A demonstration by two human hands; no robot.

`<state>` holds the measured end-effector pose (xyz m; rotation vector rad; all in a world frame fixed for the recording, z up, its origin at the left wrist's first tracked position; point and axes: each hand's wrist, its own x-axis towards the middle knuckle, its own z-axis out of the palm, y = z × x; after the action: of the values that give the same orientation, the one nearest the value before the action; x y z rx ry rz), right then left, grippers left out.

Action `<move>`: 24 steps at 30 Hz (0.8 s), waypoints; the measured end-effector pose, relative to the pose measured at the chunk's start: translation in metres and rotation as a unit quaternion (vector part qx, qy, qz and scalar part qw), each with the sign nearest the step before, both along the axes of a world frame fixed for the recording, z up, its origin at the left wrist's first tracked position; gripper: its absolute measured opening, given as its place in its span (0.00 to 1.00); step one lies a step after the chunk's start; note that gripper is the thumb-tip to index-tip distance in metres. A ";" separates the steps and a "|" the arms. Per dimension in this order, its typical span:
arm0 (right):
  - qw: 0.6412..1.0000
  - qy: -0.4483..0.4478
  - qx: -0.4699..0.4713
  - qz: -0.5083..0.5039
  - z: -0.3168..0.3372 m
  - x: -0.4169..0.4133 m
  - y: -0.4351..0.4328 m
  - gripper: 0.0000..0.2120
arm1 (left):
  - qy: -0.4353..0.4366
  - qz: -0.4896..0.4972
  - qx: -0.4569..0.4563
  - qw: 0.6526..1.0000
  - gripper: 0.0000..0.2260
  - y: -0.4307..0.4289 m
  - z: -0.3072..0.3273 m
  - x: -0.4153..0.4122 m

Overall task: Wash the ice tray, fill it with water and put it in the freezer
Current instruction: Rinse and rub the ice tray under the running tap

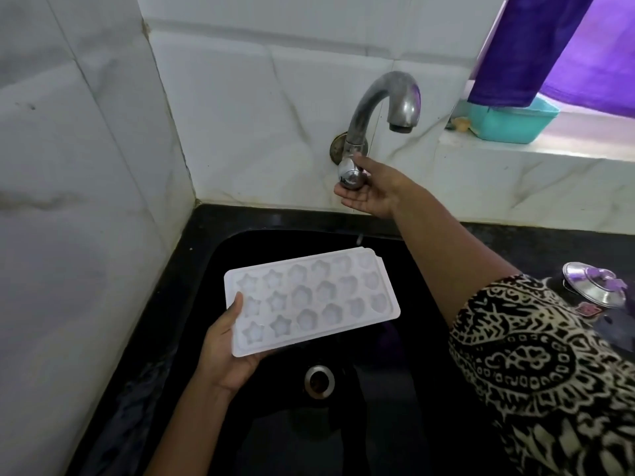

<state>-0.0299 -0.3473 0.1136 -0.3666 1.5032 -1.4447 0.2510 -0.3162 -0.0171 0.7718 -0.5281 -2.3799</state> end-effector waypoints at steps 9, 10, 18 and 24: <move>0.996 0.077 0.044 0.021 0.007 -0.003 -0.005 0.20 | -0.027 -0.016 -0.025 0.999 0.21 -0.002 0.002 -0.005; 0.995 0.083 0.046 0.023 0.007 -0.002 -0.005 0.21 | -0.031 -0.016 -0.026 0.999 0.21 -0.002 0.002 -0.005; 0.977 0.186 0.024 -0.101 -0.009 0.016 0.050 0.27 | -0.055 0.007 -0.048 0.997 0.21 -0.009 0.006 0.008; 0.896 0.371 -0.054 -0.238 -0.089 0.068 0.123 0.07 | -0.042 0.042 -0.069 0.996 0.22 -0.010 0.010 0.009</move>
<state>0.0378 -0.2245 0.0250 -0.7114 2.2409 -1.8989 0.2595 -0.3257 -0.0073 0.8168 -0.6745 -2.2157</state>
